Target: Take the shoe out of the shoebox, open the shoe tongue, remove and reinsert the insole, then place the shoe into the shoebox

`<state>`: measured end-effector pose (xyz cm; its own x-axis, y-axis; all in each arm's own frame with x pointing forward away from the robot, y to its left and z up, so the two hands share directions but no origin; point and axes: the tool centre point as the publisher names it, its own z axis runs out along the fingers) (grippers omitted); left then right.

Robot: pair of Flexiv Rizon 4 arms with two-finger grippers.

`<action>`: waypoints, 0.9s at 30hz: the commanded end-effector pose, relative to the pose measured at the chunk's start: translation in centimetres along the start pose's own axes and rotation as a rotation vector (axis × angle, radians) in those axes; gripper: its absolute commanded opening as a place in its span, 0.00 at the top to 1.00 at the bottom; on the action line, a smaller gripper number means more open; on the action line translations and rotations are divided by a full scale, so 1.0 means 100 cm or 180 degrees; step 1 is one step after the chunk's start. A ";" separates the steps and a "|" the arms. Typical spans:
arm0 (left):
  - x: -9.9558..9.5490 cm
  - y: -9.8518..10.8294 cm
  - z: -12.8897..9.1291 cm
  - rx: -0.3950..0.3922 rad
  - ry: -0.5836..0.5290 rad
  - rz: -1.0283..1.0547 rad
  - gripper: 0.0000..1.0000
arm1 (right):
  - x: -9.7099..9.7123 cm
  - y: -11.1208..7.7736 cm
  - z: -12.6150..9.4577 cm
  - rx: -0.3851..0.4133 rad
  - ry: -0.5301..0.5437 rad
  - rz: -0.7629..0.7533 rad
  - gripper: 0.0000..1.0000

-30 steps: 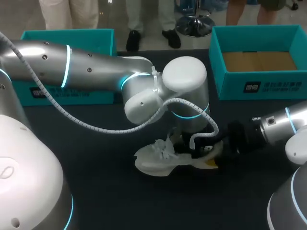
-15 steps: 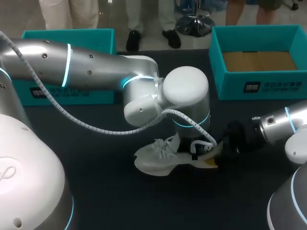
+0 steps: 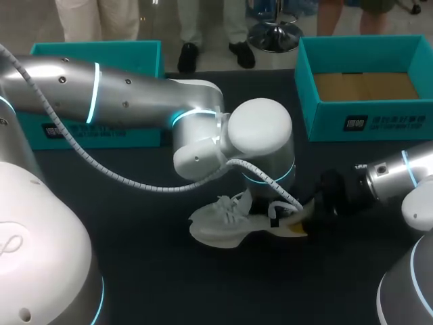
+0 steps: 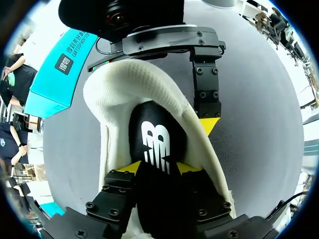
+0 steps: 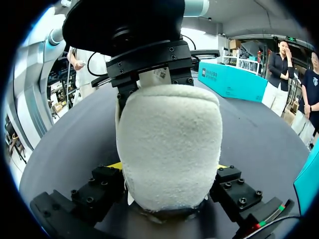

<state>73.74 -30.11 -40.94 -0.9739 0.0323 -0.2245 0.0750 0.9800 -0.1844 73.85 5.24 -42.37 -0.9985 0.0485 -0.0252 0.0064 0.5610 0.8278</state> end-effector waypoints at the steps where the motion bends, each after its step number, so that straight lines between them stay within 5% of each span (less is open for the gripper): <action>1: -0.003 0.002 0.026 -0.0008 -0.0005 -0.0006 0.81 | 0.001 0.003 0.000 0.0011 -0.0005 -0.0002 1.00; 18: -0.002 0.002 0.019 0.0051 0.0051 -0.0018 1.00 | 0.001 0.003 0.000 0.0011 -0.0005 -0.0002 1.00; 27: -0.006 0.001 0.009 0.0099 0.0074 -0.0052 1.00 | 0.001 0.003 0.000 0.0011 -0.0005 -0.0002 1.00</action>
<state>73.44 -30.20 -41.03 -0.9790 0.0205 -0.2027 0.0648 0.9745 -0.2147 74.17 5.18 -42.27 -0.9984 0.0503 -0.0261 0.0067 0.5610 0.8278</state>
